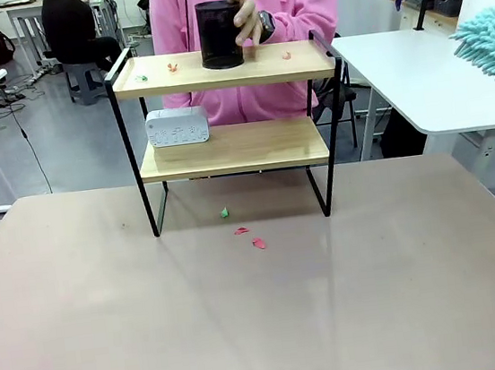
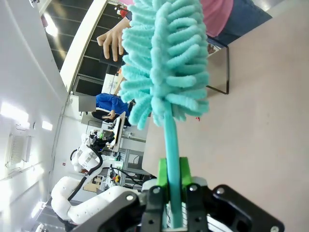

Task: Clean the shelf.
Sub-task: Clean the remaining tier of the Shelf with the Duster once objects are removed.

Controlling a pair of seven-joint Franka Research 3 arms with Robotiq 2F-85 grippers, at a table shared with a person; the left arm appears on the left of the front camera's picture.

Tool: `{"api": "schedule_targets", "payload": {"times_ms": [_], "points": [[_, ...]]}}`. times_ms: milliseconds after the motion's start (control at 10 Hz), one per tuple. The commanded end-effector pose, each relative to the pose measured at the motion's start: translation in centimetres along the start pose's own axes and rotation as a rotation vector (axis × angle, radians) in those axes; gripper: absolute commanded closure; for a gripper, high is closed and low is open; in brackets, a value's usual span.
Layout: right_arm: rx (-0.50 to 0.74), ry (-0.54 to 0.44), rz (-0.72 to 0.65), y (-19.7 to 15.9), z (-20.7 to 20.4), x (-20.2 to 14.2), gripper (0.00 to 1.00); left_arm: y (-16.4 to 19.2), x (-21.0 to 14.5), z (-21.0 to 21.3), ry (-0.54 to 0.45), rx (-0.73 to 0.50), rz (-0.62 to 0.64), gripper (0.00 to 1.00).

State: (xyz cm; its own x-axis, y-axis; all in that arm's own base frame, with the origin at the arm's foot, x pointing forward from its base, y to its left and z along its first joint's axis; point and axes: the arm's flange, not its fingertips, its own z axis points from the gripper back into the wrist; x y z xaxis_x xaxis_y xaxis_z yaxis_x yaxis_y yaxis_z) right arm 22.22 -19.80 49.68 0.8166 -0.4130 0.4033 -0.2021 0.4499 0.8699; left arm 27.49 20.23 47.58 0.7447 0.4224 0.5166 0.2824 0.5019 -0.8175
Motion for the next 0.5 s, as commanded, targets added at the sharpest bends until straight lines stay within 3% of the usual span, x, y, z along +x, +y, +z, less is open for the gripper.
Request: {"api": "schedule_targets", "payload": {"times_ms": [0, 400], "points": [[0.013, -0.007, 0.024, -0.09, 0.1, 0.08, 1.0, -0.08, 0.09, -0.16, -0.014, -0.014, -0.02, 0.0], [0.013, -0.007, 0.024, -0.09, 0.1, 0.08, 1.0, -0.08, 0.09, -0.16, -0.014, -0.014, -0.02, 0.0]]}}
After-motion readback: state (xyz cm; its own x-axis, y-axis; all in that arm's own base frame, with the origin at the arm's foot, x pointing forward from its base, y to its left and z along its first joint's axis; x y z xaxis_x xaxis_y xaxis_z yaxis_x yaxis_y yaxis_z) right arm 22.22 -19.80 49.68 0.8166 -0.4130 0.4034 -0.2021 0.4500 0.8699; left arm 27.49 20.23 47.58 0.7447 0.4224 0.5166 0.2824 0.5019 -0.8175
